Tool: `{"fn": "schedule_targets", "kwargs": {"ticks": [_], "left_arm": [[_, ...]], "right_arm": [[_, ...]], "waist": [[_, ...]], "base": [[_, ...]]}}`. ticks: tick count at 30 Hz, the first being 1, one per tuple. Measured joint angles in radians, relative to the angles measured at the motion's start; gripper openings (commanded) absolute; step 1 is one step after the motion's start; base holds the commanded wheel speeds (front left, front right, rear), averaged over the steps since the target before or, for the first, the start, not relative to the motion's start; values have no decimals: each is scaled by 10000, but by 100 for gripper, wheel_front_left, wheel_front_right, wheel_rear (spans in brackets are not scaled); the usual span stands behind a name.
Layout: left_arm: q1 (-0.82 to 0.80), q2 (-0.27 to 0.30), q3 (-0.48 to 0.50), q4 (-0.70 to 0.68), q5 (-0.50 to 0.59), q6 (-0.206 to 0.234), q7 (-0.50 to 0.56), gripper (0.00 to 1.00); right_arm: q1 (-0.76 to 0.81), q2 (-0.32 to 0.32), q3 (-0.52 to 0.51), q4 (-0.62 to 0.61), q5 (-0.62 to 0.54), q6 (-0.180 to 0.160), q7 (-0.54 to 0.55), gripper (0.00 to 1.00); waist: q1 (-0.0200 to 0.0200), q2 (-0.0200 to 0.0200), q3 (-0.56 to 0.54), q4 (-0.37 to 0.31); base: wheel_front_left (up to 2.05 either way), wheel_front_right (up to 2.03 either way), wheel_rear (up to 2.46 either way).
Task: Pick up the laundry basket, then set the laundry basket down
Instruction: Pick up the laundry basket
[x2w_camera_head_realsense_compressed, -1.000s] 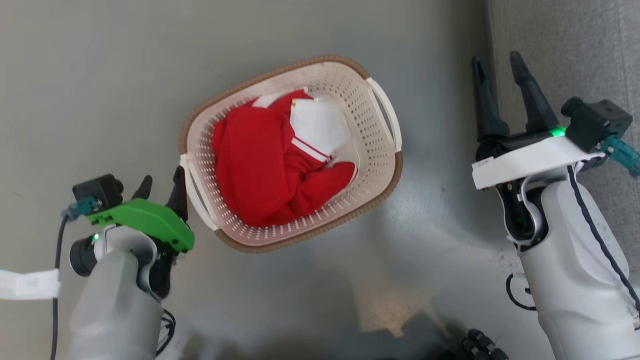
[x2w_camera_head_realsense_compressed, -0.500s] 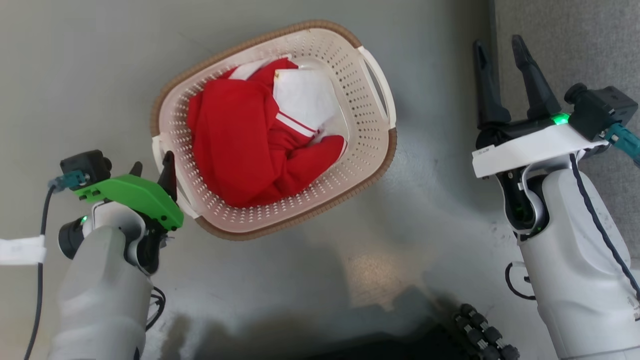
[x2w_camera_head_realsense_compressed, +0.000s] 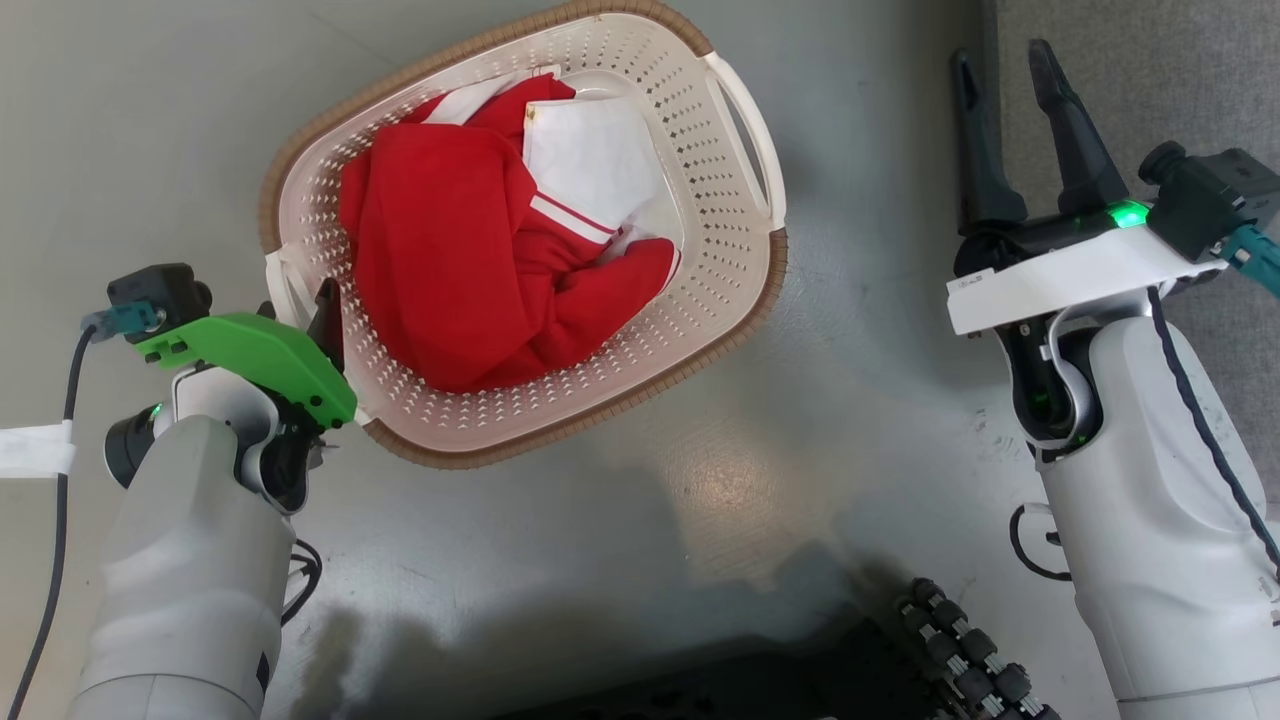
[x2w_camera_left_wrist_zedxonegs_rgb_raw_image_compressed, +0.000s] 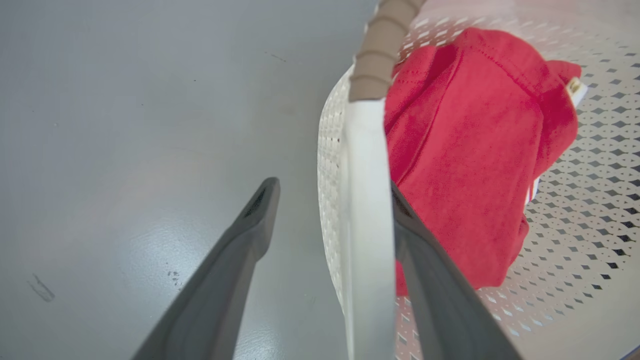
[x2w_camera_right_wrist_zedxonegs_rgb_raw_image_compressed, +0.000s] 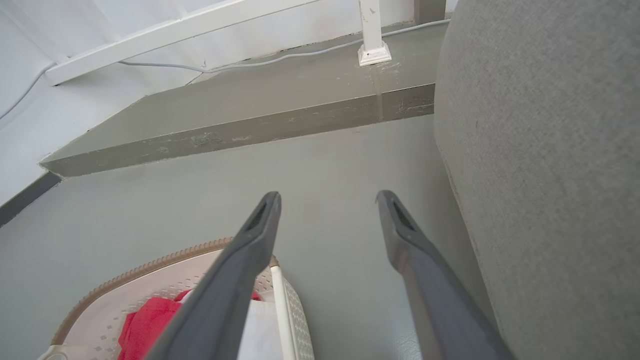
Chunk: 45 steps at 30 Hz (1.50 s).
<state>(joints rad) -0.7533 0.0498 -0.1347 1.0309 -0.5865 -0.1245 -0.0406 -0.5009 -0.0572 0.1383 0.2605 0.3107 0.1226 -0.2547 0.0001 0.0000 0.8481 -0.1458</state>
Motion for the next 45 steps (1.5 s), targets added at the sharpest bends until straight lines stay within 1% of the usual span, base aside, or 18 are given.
{"fn": "schedule_targets", "kwargs": {"ticks": [2,3,4,5,6,7,9,15,23,31,45], "left_arm": [[-42,-2,-29,125,-35,0,59,100],[-60,-2,-40,184,-69,0,59,95],[-81,-4,-73,261,-88,0,59,49],[-98,-4,-98,282,-98,0,59,45],[-121,-6,-127,295,-107,0,59,11],[-158,-8,-180,307,-128,-6,61,0],[-264,-67,-265,322,-171,-25,59,0],[-291,-6,-662,476,-153,-25,58,0],[-302,121,-1549,433,136,-25,38,0],[-328,263,-2157,362,278,-25,236,0],[-413,305,-2460,328,-288,-25,370,0]], "right_arm": [[-42,2,4,-2,75,0,0,100],[-43,2,6,-2,75,0,0,100],[-44,2,8,0,77,2,0,100],[-45,2,8,2,90,2,0,100],[-48,4,12,6,111,2,0,100],[-51,4,13,10,157,2,0,100],[-62,4,17,23,180,2,0,100],[-141,8,65,102,374,2,0,100],[-142,10,148,167,512,2,0,100],[-142,8,184,171,516,2,0,100],[-142,8,222,196,589,4,0,100]], "waist": [[0,0,27,-1],[0,0,36,-1],[0,0,47,3],[0,0,50,6],[0,0,52,8],[0,0,51,10],[0,0,43,15],[0,0,-80,18],[0,0,-352,-27],[-1,0,-380,-84],[0,0,-337,-159]], "base": [[0,0,0],[0,0,0],[0,0,0],[0,0,0],[0,0,0],[0,0,0],[0,0,0],[0,0,0],[0,0,0],[0,0,0],[0,0,0]]}}
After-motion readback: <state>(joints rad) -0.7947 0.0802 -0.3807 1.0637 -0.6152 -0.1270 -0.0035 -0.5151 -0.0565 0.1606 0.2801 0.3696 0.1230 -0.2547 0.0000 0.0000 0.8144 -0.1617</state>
